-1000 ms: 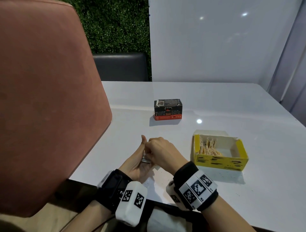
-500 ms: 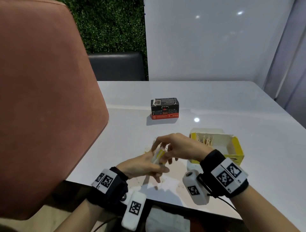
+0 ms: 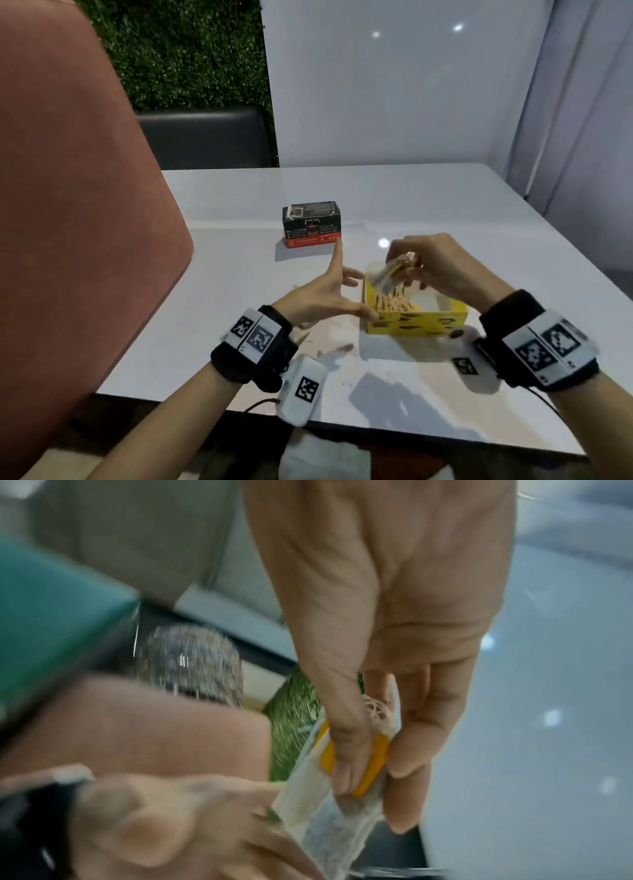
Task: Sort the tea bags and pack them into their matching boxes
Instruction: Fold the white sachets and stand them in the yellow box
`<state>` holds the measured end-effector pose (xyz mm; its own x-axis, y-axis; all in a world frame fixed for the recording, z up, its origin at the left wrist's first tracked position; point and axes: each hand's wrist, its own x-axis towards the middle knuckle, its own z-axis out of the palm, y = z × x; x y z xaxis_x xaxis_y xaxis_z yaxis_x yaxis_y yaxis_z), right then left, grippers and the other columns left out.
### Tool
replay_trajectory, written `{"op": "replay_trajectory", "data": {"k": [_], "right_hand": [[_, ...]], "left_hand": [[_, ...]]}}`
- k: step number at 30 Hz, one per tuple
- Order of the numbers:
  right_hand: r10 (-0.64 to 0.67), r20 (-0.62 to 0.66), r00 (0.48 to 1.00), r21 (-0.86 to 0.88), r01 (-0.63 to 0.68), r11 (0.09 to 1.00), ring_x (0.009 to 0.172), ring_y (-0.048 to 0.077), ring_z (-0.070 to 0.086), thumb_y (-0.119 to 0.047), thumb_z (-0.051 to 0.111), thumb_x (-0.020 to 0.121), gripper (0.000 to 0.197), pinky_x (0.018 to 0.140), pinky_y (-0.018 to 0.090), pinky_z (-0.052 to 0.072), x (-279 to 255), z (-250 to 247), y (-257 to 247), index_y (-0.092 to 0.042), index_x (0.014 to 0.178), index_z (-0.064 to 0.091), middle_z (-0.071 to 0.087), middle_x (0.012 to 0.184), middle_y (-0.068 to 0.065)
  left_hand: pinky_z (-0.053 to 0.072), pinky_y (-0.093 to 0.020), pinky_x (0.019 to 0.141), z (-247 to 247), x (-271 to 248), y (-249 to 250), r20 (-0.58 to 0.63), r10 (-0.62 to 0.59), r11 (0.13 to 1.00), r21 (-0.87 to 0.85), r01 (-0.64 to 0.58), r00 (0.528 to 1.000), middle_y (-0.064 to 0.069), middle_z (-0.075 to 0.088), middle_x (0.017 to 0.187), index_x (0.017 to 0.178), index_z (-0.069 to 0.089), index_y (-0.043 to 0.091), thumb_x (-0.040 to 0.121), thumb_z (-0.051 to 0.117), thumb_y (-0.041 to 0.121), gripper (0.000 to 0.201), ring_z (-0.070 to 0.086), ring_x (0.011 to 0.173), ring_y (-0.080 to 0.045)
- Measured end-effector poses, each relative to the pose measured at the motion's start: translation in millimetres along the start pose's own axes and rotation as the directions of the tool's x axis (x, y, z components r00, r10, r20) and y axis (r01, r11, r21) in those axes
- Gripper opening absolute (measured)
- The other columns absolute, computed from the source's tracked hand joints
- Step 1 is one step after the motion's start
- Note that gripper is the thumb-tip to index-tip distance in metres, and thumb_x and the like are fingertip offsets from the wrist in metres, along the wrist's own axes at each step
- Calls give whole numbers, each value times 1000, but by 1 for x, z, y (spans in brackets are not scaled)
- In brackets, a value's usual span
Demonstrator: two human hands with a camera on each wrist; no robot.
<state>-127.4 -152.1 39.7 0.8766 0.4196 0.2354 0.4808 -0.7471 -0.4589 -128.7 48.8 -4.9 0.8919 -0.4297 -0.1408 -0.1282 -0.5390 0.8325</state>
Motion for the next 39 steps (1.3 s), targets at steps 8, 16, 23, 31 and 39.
{"op": "replay_trajectory", "data": {"k": [8, 16, 23, 31, 39], "right_hand": [[-84, 238, 968, -588, 212, 780, 81, 16, 60, -27, 54, 92, 16, 51, 14, 23, 6, 5, 62, -21, 104, 62, 59, 99, -2], [-41, 392, 919, -687, 322, 652, 98, 20, 60, -27, 39, 99, 34, 66, 24, 38, 7, 28, 66, -22, 132, 45, 53, 120, 1], [-52, 424, 904, -667, 351, 657, 91, 17, 60, -25, 42, 98, 36, 70, 23, 45, 13, 41, 67, -19, 134, 41, 52, 122, 1], [91, 68, 994, -380, -58, 923, 82, 16, 59, 5, 56, 86, 44, 63, 13, 42, 1, 14, 73, -12, 125, 47, 57, 118, 7], [462, 179, 869, -262, -410, 874, 68, 23, 56, -10, 67, 83, 14, 50, 20, 43, 17, 43, 55, 1, 78, 61, 62, 80, 12]], "left_hand": [[11, -48, 118, 25, 34, -23, 56, -90, 980, 185, 78, 994, -18, -5, 157, 133, -42, 19, 65, 83, 26, 143, 0, 145, -31], [15, -42, 118, 26, 46, -26, 65, -58, 988, 147, 48, 996, -18, 15, 155, 131, -45, 17, 75, 76, 16, 133, 15, 144, -27], [16, -37, 117, 30, 46, -28, 74, -37, 996, 87, 30, 997, -16, 20, 153, 133, -43, 16, 75, 76, 13, 133, 19, 143, -22], [20, -42, 117, 29, 46, -30, 57, -62, 991, 118, 55, 996, -19, 7, 156, 133, -43, 17, 74, 77, 18, 134, 13, 145, -25], [25, -43, 115, 26, 46, -32, 83, -63, 993, 103, 54, 995, -17, 2, 157, 132, -44, 22, 73, 78, 16, 135, 18, 144, -27]]}}
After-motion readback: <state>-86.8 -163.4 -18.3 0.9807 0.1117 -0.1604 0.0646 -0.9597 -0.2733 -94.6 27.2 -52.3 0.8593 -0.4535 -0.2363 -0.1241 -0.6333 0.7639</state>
